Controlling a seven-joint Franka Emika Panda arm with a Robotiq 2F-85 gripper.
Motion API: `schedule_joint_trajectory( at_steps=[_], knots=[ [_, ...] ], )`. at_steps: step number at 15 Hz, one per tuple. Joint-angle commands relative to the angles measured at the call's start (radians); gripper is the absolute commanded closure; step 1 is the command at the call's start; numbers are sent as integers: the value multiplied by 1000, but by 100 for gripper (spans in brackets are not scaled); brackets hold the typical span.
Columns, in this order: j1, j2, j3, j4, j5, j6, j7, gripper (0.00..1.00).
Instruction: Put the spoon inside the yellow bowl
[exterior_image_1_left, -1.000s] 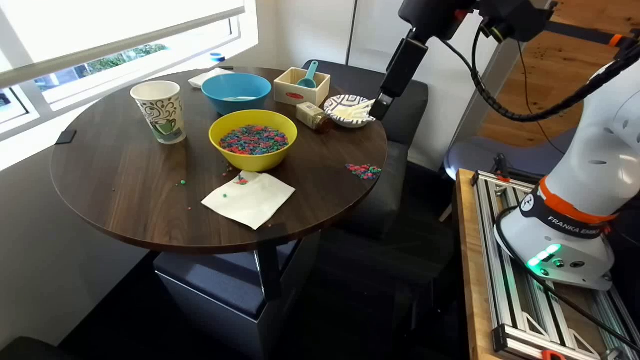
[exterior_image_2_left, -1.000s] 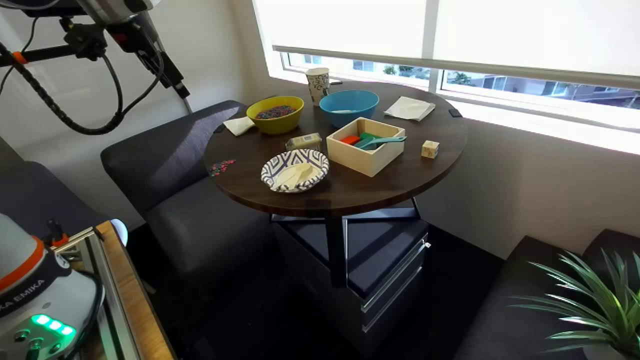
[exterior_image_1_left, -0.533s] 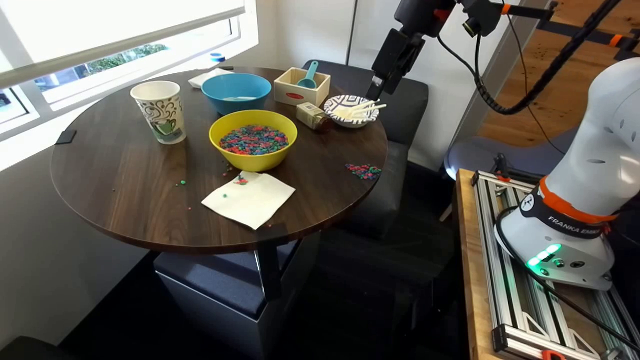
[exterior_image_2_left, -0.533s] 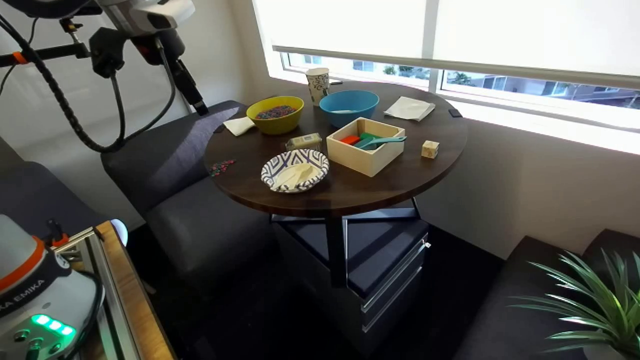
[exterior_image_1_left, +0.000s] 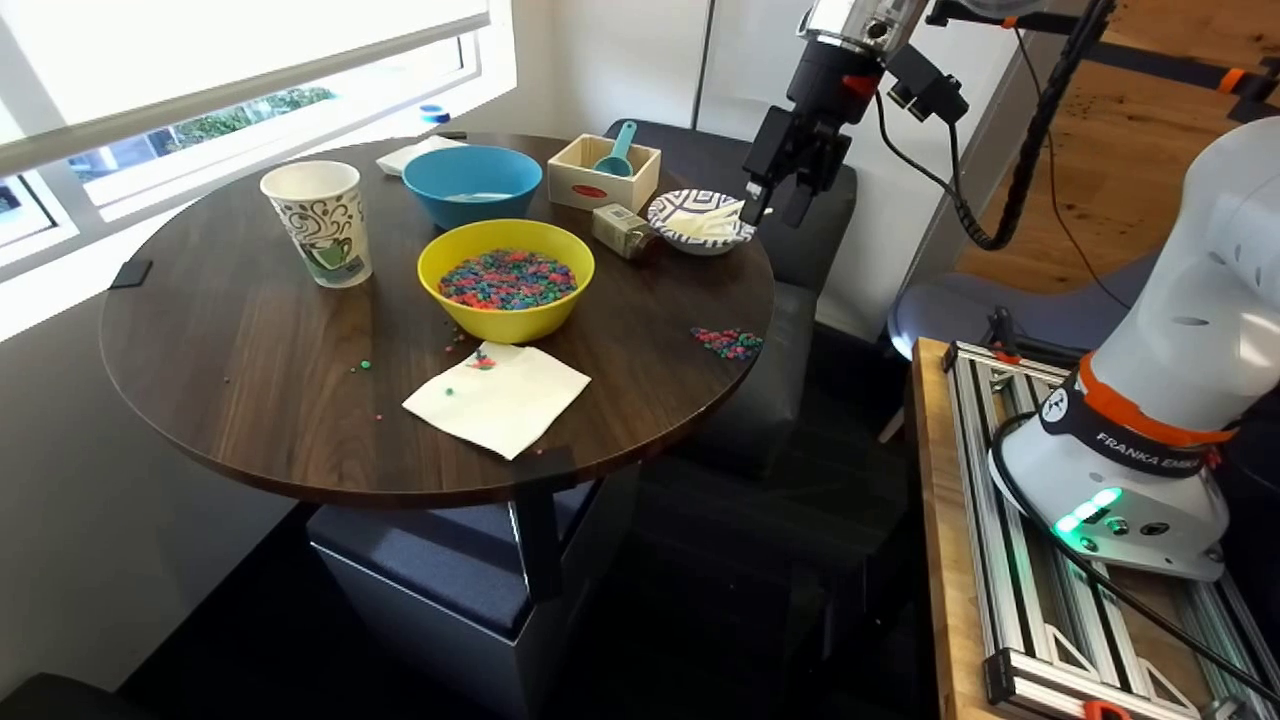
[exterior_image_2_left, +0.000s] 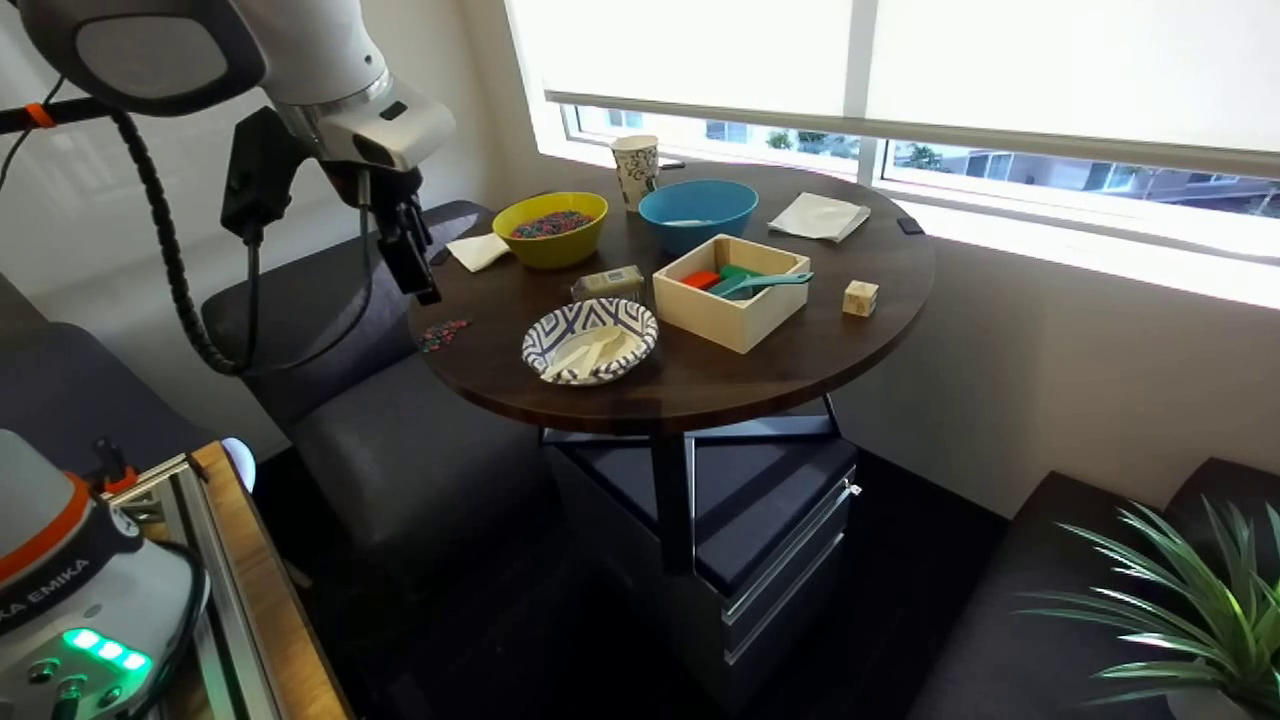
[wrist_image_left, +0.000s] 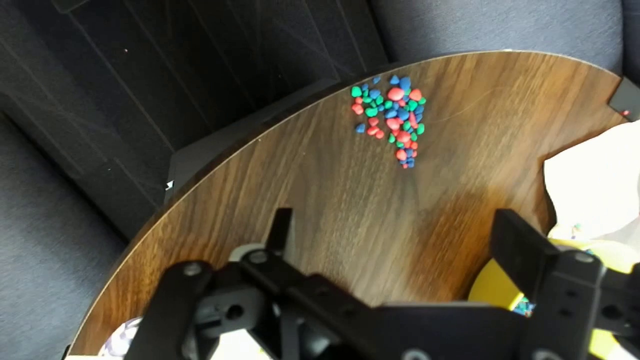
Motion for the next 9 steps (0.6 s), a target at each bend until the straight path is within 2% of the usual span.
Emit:
schedule_joint_trajectory(
  at_steps=[1,3,6,8,9],
  knots=[
    [-22,2,24,3,15,-6,-10,0],
    [-21,42,-35,19,67,-11,-61,0],
    [4,103,-179,36,233,-2,-261,0],
    [15,162,-276,72,370,-48,-415,0],
    [-1,194,-288,93,398,-89,-437,0]
  ],
)
